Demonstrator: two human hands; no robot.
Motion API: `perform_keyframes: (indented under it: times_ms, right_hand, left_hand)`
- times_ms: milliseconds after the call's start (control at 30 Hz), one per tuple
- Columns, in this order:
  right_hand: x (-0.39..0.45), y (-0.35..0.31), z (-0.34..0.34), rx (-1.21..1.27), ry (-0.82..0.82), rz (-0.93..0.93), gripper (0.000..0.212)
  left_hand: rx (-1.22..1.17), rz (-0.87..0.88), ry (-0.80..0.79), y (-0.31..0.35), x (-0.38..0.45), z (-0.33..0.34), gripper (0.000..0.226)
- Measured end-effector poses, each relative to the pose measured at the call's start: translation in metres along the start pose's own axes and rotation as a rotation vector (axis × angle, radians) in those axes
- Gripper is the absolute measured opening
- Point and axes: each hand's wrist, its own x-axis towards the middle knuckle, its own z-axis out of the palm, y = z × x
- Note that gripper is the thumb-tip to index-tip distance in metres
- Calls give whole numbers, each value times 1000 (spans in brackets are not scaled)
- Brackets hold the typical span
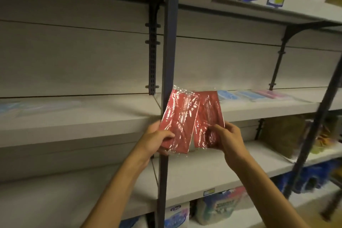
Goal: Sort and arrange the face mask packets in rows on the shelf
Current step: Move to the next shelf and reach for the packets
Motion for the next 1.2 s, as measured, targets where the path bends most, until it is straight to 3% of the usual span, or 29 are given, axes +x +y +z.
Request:
perform_keyframes:
  times_ms: [267,633,933,1033,1200]
  right_hand:
    - [98,-9,-65,-82,-19,15,20]
    - [210,-4,-102,-62,-15,46,16]
    - [280,0,-104,-141,-109,69,21]
    - [296,-2,-105,-184,-134,32,16]
    - [320,2,-104,-279,-127,32,21]
  left_hand:
    - [43,22,148,9,95,74,24]
    - [122,-39,359,22,215,104,23]
    - [296,-131,345,31,289,123,29]
    - [430,-158,301,28,302,132,24]
    - [865,-154,335,19,314,136,41]
